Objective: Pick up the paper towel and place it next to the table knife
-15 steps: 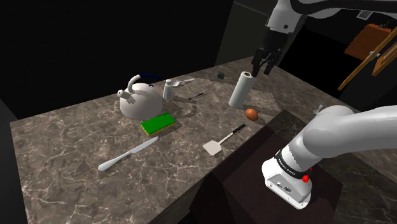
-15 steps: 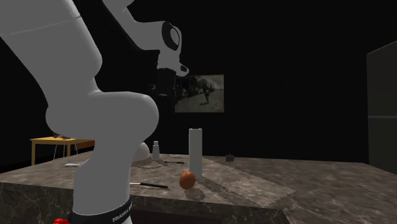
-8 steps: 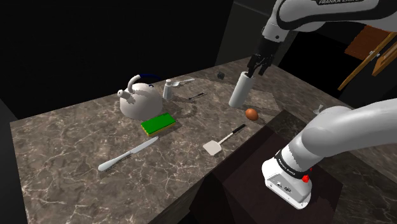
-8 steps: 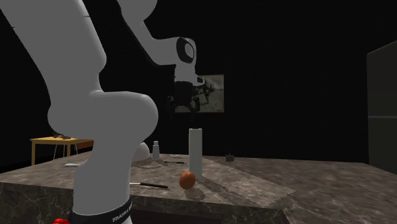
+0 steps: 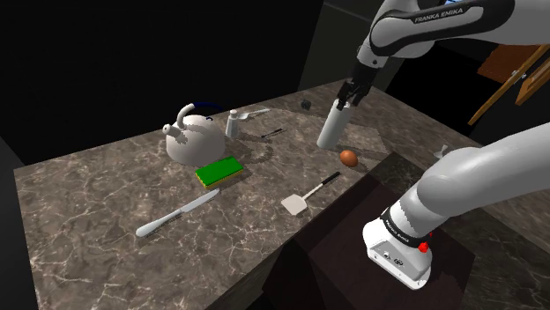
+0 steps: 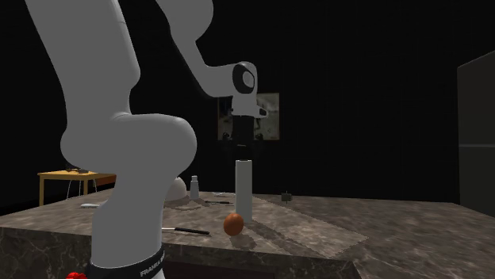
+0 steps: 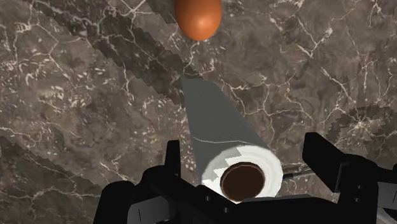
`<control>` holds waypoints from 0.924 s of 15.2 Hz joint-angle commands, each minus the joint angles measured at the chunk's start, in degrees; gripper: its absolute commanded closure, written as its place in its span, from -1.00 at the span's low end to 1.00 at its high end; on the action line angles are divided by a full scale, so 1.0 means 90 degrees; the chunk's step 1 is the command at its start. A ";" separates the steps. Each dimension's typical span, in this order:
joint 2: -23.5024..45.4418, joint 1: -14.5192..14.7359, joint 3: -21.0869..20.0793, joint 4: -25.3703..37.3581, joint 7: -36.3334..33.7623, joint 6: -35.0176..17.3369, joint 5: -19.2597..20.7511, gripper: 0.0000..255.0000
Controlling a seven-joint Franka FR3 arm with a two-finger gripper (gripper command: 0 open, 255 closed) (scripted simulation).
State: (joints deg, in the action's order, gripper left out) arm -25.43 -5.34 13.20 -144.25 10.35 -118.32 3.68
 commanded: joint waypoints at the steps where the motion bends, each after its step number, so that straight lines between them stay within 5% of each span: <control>1: 0.0085 0.0002 0.0021 -0.0109 0.0016 -0.0202 -0.0002 -1.00; 12: 0.0187 0.0008 0.0040 -0.0256 0.0026 -0.0450 -0.0009 -1.00; 13: 0.0187 0.0008 0.0040 -0.0256 0.0026 -0.0450 -0.0009 1.00; 14: 0.0187 0.0008 0.0040 -0.0256 0.0026 -0.0450 -0.0009 1.00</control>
State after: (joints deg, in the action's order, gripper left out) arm -23.77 -5.28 13.57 -146.52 10.58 -122.38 3.63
